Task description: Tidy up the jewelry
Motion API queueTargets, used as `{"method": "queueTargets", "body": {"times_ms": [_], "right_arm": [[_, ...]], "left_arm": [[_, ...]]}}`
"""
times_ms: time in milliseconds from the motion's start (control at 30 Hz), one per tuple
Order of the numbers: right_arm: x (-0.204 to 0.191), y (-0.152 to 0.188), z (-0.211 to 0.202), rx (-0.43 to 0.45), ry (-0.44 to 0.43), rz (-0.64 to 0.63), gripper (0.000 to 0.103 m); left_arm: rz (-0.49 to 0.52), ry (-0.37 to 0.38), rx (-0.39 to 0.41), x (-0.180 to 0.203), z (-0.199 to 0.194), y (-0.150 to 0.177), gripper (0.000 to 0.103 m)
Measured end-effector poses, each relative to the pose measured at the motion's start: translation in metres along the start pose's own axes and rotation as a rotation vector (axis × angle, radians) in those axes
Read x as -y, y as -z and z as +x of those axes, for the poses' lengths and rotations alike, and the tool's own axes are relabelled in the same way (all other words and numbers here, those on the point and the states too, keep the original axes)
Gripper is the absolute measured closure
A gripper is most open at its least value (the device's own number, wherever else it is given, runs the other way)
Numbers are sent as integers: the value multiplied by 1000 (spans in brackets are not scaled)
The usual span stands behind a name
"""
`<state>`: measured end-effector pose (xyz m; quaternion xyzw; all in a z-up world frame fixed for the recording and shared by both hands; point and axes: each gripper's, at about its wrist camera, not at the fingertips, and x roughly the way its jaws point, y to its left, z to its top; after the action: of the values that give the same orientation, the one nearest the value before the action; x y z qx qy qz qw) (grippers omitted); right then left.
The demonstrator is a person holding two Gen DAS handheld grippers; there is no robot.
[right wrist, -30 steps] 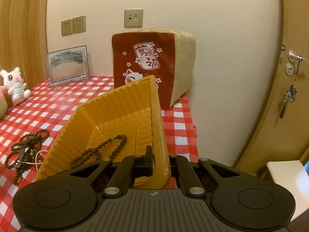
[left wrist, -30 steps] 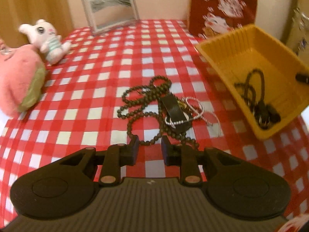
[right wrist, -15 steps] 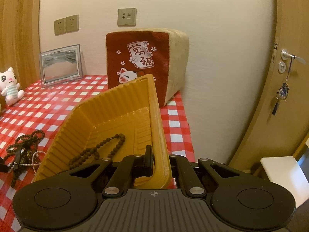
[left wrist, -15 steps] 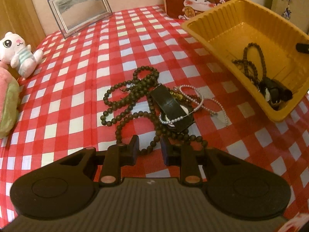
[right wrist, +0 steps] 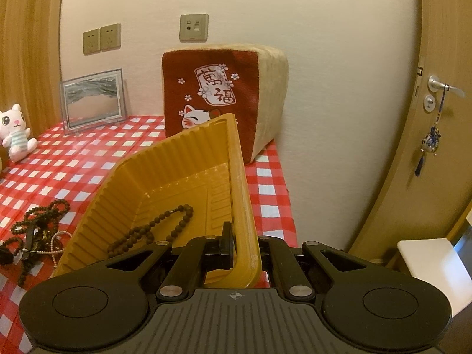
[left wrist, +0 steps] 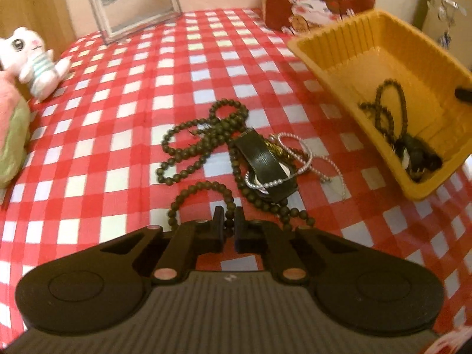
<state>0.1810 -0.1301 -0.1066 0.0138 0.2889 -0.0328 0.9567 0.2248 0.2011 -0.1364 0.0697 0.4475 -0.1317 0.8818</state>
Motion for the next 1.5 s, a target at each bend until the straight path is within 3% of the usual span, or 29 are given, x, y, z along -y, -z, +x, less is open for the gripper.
{"method": "queueTargets", "body": {"times_ms": [433,700,1200,1500], "right_arm": [[-1,-1,-2,3,-5,-2,98],[-1,-1,-3,3,-5,-6,98],[-10,-5,-4,0,-11,-44,98],[-10,-4,-5,-2,-22,-52,98]], "left_arm": [[-189,73,132,-17,-69,-15,98],[-189,173,191,13,-88,-35,98],[-75,418,213,115,-62,-83,98],[-90,462,131,146,-21,-87,98]]}}
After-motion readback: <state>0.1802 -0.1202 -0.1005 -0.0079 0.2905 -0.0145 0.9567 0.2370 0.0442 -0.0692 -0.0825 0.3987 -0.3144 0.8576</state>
